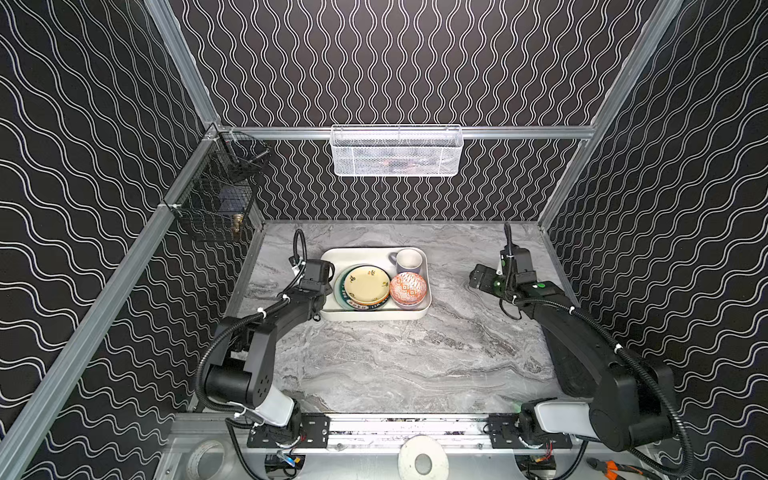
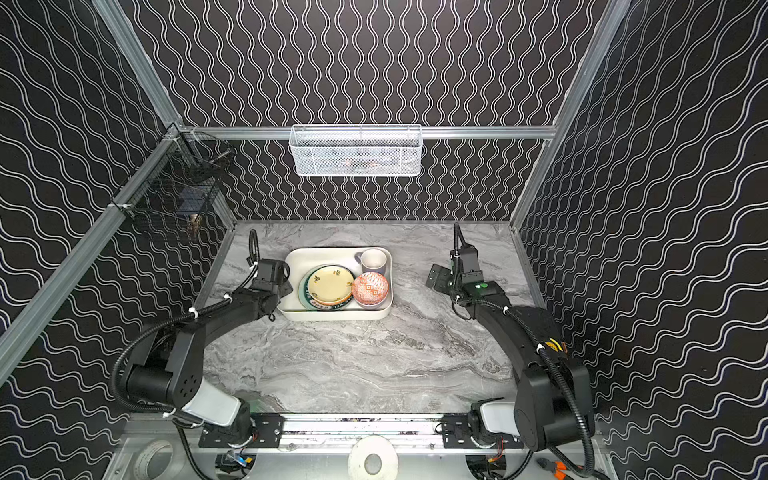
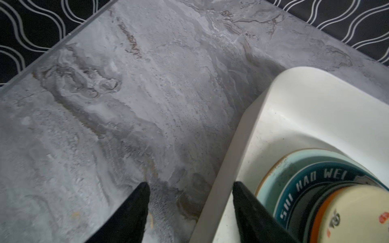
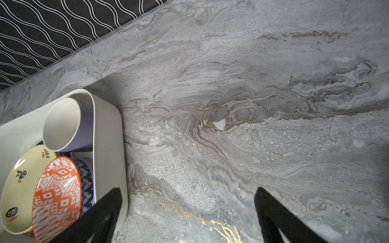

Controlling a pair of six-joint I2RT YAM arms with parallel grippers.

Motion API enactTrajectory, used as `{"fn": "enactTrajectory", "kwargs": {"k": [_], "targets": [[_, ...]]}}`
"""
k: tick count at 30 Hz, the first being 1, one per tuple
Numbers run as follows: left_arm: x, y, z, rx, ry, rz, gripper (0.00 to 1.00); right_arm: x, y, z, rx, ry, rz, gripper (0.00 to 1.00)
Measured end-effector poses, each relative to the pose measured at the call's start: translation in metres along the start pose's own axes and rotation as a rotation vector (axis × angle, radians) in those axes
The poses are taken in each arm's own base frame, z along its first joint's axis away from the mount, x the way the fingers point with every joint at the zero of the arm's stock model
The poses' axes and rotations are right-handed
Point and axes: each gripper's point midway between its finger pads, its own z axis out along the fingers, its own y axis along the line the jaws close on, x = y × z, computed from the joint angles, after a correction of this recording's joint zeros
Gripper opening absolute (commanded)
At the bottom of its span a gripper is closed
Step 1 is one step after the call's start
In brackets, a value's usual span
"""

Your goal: Place the mixed dishes into the plastic bin

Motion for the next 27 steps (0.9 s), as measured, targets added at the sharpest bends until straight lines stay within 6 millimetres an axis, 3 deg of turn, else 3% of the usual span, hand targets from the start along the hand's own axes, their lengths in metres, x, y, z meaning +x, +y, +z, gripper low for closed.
{"fn": "enactTrajectory", "kwargs": {"k": [3, 11, 18, 27], "targets": [[0.010, -0.004, 0.007, 0.019, 0.038, 0.010, 0.63, 0.002, 0.000, 0.002, -0.003, 0.010, -0.001, 0.99], [0.013, -0.018, 0.016, 0.074, 0.073, 0.051, 0.37, 0.005, 0.003, 0.004, -0.017, 0.025, -0.009, 0.99], [0.014, -0.040, 0.017, 0.148, 0.076, 0.060, 0.34, 0.007, 0.005, 0.004, -0.021, 0.029, -0.022, 0.99], [0.033, -0.075, 0.003, 0.238, 0.122, 0.110, 0.32, 0.007, 0.005, 0.004, -0.021, 0.031, -0.025, 0.99]]}}
